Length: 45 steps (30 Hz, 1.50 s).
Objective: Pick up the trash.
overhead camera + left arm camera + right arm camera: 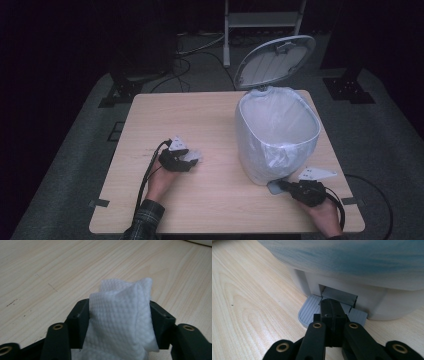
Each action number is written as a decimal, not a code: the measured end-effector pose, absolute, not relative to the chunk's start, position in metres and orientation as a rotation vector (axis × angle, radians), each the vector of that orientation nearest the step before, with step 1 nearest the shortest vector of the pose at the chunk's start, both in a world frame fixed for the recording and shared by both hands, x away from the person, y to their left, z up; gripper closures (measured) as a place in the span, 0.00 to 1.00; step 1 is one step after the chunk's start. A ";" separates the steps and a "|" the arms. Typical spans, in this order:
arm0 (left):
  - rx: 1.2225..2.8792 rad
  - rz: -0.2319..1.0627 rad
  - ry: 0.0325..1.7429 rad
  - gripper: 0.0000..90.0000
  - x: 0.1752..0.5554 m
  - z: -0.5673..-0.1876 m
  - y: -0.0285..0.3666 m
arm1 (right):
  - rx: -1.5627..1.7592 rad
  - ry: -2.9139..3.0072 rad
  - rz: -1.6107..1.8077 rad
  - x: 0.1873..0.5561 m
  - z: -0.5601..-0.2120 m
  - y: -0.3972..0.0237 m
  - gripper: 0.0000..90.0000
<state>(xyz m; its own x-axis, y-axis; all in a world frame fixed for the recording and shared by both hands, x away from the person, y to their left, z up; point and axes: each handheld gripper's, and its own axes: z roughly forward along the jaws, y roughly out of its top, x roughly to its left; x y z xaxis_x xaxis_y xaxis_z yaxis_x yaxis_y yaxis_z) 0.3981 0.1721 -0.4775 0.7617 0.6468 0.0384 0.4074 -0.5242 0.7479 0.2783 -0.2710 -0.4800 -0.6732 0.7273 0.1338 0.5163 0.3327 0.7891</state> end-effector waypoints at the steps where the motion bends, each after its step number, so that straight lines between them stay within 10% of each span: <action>1: 2.191 0.403 0.783 0.49 0.398 -0.477 0.172 | 1.124 2.355 1.256 0.278 -0.480 -0.271 1.00; 16: 2.174 0.347 0.778 0.78 0.395 -0.474 0.175 | 1.124 2.354 1.257 0.278 -0.480 -0.271 1.00; 45: 2.082 0.219 0.740 0.79 0.377 -0.449 0.182 | 1.126 2.354 1.254 0.278 -0.480 -0.271 1.00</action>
<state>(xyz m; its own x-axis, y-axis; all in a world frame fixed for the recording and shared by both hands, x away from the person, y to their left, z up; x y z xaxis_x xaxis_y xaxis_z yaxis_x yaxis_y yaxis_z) 0.3770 0.1822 -0.4493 0.8059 0.5803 -0.1170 0.4230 -0.4262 0.7997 0.2781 -0.2707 -0.4799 -0.6716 0.7287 0.1336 0.5175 0.3324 0.7885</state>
